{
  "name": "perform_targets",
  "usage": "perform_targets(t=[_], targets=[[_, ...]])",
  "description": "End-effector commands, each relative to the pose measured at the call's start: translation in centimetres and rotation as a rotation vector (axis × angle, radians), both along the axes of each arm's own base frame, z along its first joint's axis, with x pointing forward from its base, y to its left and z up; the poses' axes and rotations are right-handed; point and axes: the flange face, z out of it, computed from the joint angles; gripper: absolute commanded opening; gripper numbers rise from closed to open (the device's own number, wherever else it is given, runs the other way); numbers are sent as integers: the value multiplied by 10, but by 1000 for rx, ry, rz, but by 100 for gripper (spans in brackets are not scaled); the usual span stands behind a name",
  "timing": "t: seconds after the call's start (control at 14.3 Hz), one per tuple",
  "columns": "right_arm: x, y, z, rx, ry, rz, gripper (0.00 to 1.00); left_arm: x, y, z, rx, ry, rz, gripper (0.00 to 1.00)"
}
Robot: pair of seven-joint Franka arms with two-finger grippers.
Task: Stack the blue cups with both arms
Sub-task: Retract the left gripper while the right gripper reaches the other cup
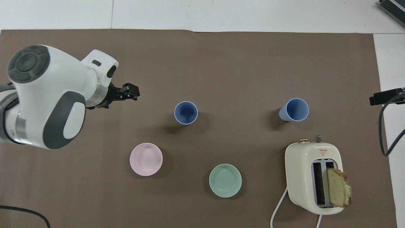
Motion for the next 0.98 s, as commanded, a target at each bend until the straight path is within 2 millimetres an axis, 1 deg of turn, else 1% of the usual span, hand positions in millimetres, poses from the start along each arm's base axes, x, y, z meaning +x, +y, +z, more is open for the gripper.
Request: perform_targets(t=[0.0,0.07,0.14,0.35,0.42,0.49,0.63,0.7,0.77,0.84,0.91], targets=[[0,7,-14,53,-35,24,100,-6,38,20,25,-12,-134,100],[3,11,-20,60,-39,28,100,-9,49,26,30,-3,-174,100],[7,19,-26,66,-49,38,100,-11,58,30,33,7,-210,100],[22,22,-57,73,-57,33,100,-11,84,61,49,17,-288,100],[28,29,-72,76,-55,38,100,-11,87,70,77,18,-312,100],[35,30,-87,76,-52,38,100,-12,90,81,95,25,-322,100],[51,32,-123,81,-41,39,100,-16,91,104,95,33,-323,100],[58,34,-135,81,-49,42,100,-19,97,112,97,45,-314,100],[64,37,-145,82,-52,45,100,-32,95,129,100,41,-320,100],[66,39,-153,83,-50,44,100,-43,99,143,105,21,-321,100],[67,48,-157,83,-58,47,100,-46,104,149,106,15,-329,100]])
